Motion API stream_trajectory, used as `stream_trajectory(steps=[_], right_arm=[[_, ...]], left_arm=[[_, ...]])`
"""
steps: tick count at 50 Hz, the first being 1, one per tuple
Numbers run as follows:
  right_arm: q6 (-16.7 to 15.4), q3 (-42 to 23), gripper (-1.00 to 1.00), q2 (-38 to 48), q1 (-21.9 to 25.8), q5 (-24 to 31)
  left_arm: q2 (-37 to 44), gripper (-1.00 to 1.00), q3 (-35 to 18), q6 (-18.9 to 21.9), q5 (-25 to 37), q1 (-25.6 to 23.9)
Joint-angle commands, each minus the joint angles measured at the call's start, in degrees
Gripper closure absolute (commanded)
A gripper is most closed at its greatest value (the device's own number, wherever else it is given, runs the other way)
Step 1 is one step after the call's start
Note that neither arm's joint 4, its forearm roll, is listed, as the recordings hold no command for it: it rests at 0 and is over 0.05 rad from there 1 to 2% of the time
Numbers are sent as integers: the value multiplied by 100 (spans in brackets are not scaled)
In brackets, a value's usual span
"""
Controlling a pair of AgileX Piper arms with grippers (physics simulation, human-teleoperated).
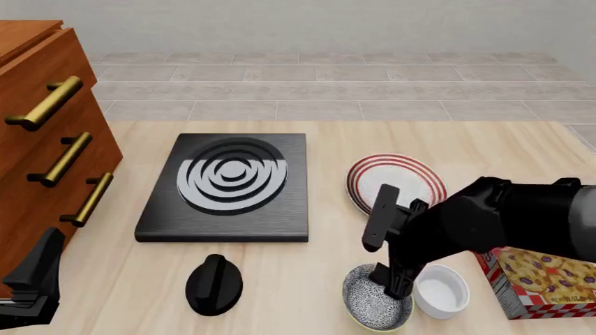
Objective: Pick the akita bowl next to the ramekin and place it on the plate.
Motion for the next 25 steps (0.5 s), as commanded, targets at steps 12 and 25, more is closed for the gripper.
stream_trajectory(steps=[12,25], right_arm=[[-17,203,-100,222,17,-271],[11,272,-100,344,76,-407]], left_arm=[[0,-100,0,0,0,0],[0,-100,0,0,0,0]])
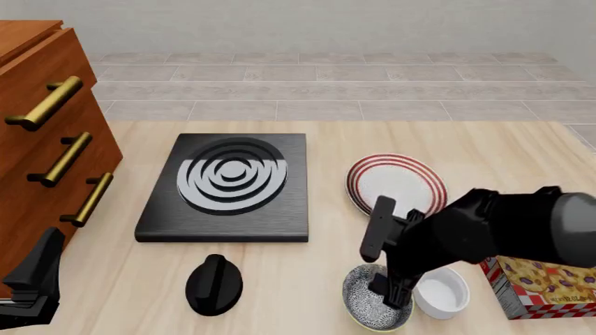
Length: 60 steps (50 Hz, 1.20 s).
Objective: Pick the akita bowl next to the ramekin and place it on the plate.
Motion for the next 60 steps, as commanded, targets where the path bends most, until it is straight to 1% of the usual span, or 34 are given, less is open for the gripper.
stream_trajectory(steps=[1,17,35,36,44,47,48,56,57,60], right_arm=[[13,76,-100,115,37,-136],[35,150,-100,285,70,-307],[43,172,-100,320,121,-303],[82,170,100,297,152,-282],[180,272,100,66,407,-262],[148,235,100,75,364,-272],[93,222,100,88,317,-294],[112,159,100,39,314,-250],[49,144,100,42,266,-264],[106,103,100,-30,316,-197]], left_arm=[[0,-100,0,0,0,0],[0,-100,0,0,0,0],[0,-100,0,0,0,0],[0,-100,0,0,0,0],[0,-100,0,0,0,0],[0,-100,0,0,0,0],[0,-100,0,0,0,0],[0,-100,0,0,0,0],[0,-100,0,0,0,0],[0,-100,0,0,0,0]])
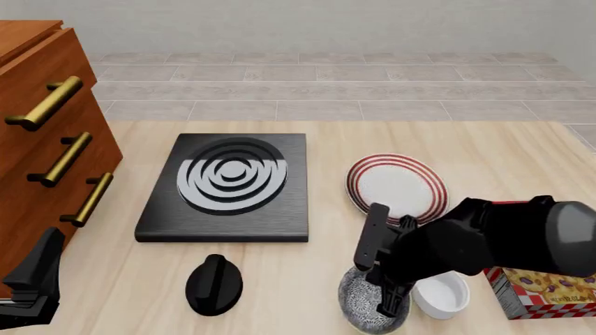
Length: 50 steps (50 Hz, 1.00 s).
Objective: Pick the akita bowl next to the ramekin and place it on the plate.
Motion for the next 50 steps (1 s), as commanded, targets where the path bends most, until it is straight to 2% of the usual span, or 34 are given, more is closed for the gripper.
stream_trajectory(steps=[1,50], right_arm=[[2,-42,100,-67,57,99],[99,-225,100,-815,325,574]], left_arm=[[0,-100,0,0,0,0],[0,-100,0,0,0,0]])
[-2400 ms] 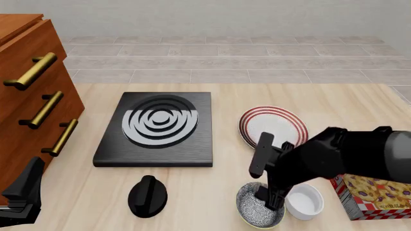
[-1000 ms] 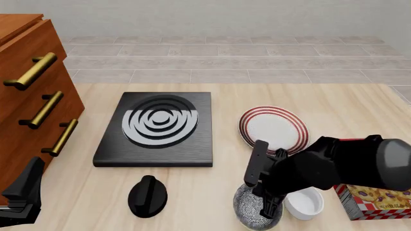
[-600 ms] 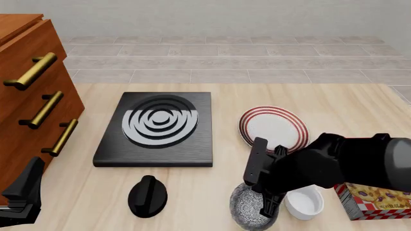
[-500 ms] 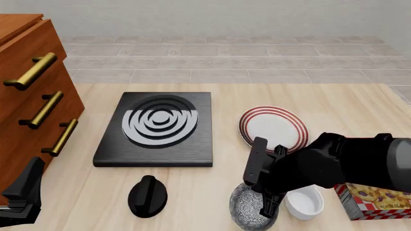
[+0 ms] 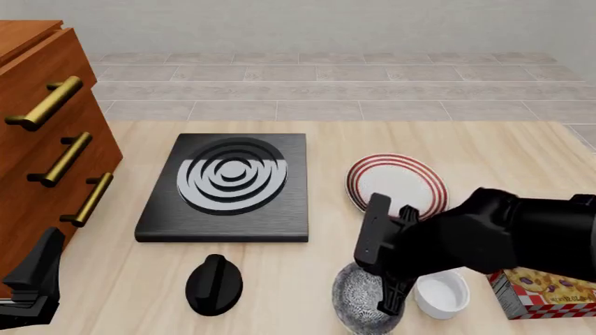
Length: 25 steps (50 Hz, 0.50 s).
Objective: Pick the akita bowl next to the ramekin and place it on the plate.
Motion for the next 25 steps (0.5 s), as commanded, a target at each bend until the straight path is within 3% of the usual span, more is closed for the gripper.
stream_trajectory(steps=[1,25], right_arm=[[60,-56,100,-201,58,88],[412,-175,100,-665,292,306]], left_arm=[[0,-100,0,0,0,0],[0,-100,0,0,0,0]])
